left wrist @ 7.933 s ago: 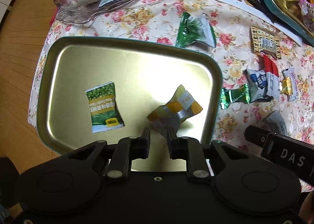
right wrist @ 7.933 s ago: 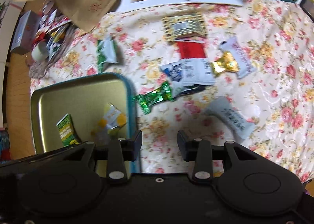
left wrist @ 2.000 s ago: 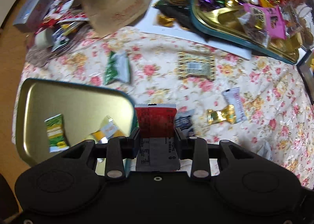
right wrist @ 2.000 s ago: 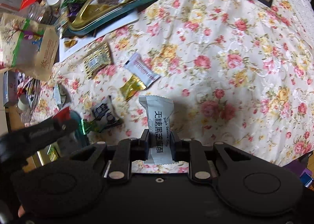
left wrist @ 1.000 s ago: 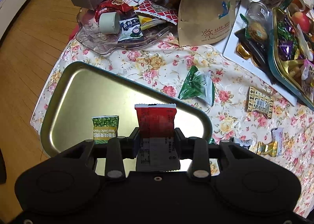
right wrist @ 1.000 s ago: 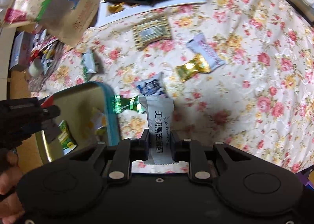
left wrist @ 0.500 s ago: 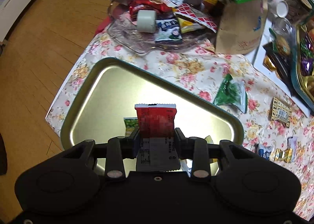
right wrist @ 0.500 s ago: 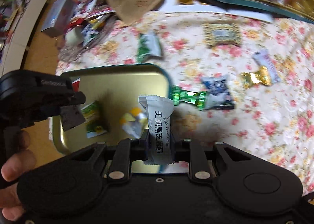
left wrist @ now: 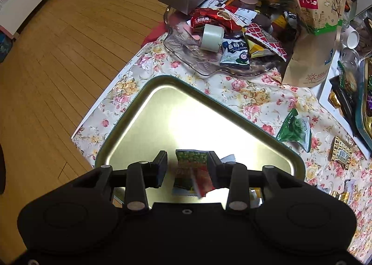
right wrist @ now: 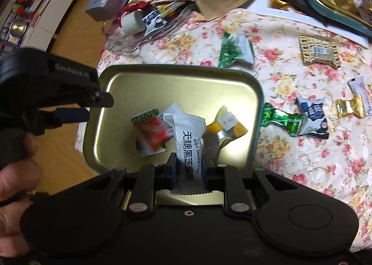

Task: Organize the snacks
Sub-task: 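Open the left tool over the gold tray while the right tool drops the white sesame packet there, then move both open tools away from the gold tray toward the loose snacks, then grasp the blue-white blueberry packet with the left tool while the right tool grasps the gold-wrapped candy, then lift the blueberry packet with the left tool while the right tool carries the gold candy toward the tray, then open the left tool over the gold tray while the right tool releases the gold candy there, then grasp the white HAWTHORN STRIP packet with the right tool while the left tool grasps the green packet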

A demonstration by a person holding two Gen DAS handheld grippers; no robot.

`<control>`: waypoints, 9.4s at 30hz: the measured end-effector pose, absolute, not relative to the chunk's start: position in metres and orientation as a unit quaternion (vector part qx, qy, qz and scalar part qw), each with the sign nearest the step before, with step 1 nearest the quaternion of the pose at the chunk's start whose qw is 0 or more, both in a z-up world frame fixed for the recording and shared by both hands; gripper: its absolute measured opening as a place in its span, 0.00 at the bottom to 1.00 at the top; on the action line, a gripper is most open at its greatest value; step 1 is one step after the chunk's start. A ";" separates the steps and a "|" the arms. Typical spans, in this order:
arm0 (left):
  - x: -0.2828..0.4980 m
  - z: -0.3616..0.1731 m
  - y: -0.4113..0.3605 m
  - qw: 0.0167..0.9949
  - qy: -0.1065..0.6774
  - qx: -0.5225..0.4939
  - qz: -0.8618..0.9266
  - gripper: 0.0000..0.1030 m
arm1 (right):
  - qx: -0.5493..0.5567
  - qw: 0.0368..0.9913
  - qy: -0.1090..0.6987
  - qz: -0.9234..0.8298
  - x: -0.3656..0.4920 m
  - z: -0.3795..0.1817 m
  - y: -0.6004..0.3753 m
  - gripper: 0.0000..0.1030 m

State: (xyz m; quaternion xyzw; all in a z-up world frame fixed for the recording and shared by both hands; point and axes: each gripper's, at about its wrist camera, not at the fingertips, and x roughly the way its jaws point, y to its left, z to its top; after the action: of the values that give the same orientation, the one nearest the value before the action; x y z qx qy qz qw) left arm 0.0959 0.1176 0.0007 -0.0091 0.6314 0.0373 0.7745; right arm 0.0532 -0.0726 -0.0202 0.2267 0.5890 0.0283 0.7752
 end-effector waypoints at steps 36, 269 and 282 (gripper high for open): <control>0.091 -0.001 0.088 0.765 0.644 0.016 0.004 0.46 | 0.258 0.754 0.604 -0.016 0.055 -0.034 -0.092 0.34; 0.065 0.008 0.133 0.791 0.607 -0.013 0.072 0.42 | 0.216 0.806 0.550 0.035 0.033 -0.003 -0.070 0.28; 0.061 0.006 0.114 0.792 0.607 0.021 0.056 0.42 | 0.226 0.805 0.549 0.003 0.032 -0.004 -0.088 0.29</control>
State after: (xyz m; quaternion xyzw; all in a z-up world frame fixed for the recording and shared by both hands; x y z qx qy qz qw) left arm 0.0609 0.1141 0.0058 0.0207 0.6074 0.0557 0.7922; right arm 0.0323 -0.0878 -0.0044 0.2258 0.5492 0.0029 0.8046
